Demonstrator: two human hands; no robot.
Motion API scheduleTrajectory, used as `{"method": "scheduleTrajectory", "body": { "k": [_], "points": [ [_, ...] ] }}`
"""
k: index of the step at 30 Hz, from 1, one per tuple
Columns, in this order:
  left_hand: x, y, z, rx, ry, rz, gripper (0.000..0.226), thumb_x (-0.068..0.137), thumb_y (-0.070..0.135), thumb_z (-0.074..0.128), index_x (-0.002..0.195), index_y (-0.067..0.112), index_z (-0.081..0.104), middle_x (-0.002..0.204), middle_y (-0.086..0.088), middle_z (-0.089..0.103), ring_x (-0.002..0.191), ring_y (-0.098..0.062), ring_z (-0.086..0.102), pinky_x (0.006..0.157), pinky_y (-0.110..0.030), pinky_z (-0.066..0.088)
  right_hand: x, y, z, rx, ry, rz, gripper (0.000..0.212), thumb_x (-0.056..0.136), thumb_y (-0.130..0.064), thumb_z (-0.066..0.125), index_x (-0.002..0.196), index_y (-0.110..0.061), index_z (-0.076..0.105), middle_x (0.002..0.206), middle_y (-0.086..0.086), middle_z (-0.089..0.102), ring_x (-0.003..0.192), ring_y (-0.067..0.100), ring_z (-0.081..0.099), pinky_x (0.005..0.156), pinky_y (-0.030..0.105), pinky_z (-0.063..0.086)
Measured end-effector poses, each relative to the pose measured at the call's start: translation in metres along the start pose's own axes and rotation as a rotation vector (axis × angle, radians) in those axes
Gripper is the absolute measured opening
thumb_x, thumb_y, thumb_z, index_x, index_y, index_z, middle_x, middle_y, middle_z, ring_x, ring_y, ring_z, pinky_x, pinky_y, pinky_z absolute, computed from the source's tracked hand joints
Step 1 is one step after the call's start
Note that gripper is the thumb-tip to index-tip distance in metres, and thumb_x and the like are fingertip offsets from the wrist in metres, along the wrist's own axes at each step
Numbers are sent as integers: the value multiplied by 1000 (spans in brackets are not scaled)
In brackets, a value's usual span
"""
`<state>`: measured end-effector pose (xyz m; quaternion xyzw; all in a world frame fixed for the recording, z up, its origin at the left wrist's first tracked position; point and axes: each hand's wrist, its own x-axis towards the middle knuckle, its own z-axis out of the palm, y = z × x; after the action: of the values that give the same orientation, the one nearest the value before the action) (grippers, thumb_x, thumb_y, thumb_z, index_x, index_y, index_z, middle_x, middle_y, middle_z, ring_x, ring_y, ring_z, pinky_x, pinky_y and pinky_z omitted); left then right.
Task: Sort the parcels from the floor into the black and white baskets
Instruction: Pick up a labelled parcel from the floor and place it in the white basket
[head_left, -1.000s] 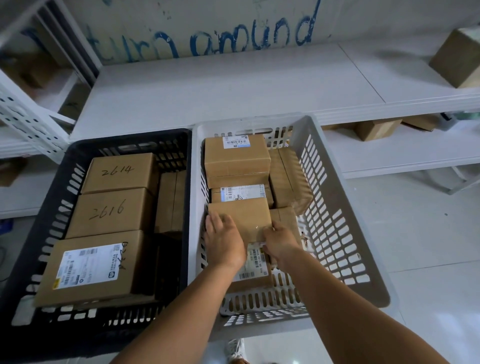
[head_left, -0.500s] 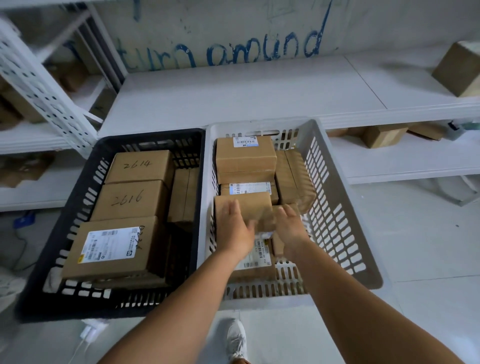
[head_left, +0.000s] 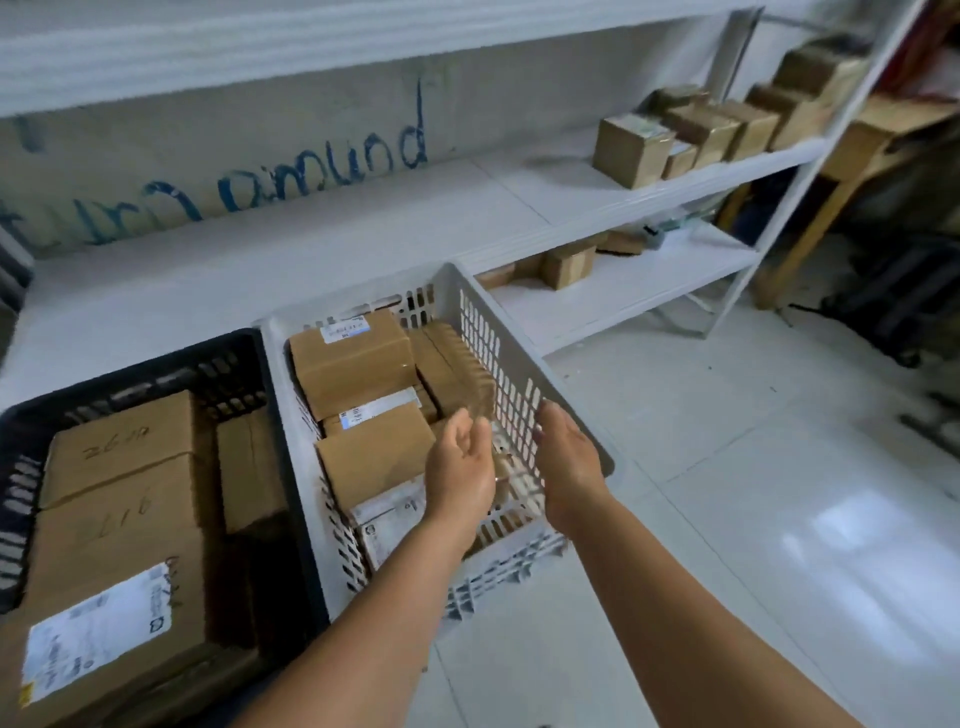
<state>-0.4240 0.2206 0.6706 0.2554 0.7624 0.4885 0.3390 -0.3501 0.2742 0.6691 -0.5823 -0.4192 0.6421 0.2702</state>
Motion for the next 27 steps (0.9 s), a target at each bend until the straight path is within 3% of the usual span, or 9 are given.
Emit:
{"method": "scheduleTrajectory", "body": {
  "k": [3,7,11,14,18,21,24,27],
  "points": [
    [-19,3,12,-9,-114,51,45,100,33,41,142,14,42,144,-3,47,131,-16,45,97,-20,34,-17,10,-22,78,116,-17,46,88,-45,36,115,-19,63,121,7,63,114,30,57,98,48,43],
    [-47,3,33,19,-261,124,43,100,32,42,139,13,46,142,-3,50,129,-17,48,98,-23,36,-45,24,-57,215,248,2,40,99,-37,37,123,-13,57,133,5,55,122,25,51,99,40,37],
    [-87,-4,63,54,-440,178,43,100,31,41,139,12,46,139,-4,53,126,-17,50,97,-23,38,-80,50,-101,331,394,3,30,97,-32,38,98,-7,55,130,9,55,122,28,50,105,43,36],
    [-119,-11,91,65,-594,182,44,100,32,41,139,12,45,137,-7,54,126,-17,51,103,-29,40,-107,72,-137,394,538,-22,25,98,-34,36,84,-21,53,110,0,58,110,21,53,106,41,37],
    [-169,-17,126,110,-788,204,46,100,35,41,140,13,44,138,-5,53,126,-17,50,107,-35,41,-149,101,-186,495,722,6,22,98,-35,36,85,-26,51,102,-4,53,101,18,51,99,38,37],
    [-213,-26,151,160,-932,210,47,100,39,39,141,17,43,139,0,52,127,-15,49,107,-34,39,-182,128,-221,545,826,40,25,97,-34,34,87,-21,53,111,5,56,116,26,52,100,41,39],
    [-261,-38,177,221,-1059,225,47,100,41,38,141,19,43,139,2,51,128,-15,47,107,-33,38,-215,162,-258,647,929,76,36,96,-34,35,108,-6,54,130,9,52,128,27,44,103,42,38],
    [-312,-53,205,284,-1163,241,47,99,43,38,139,19,45,137,3,53,126,-14,49,107,-34,39,-250,195,-293,732,1010,94,33,98,-34,35,106,-8,53,121,8,56,125,27,48,96,38,40]
  ]
}}
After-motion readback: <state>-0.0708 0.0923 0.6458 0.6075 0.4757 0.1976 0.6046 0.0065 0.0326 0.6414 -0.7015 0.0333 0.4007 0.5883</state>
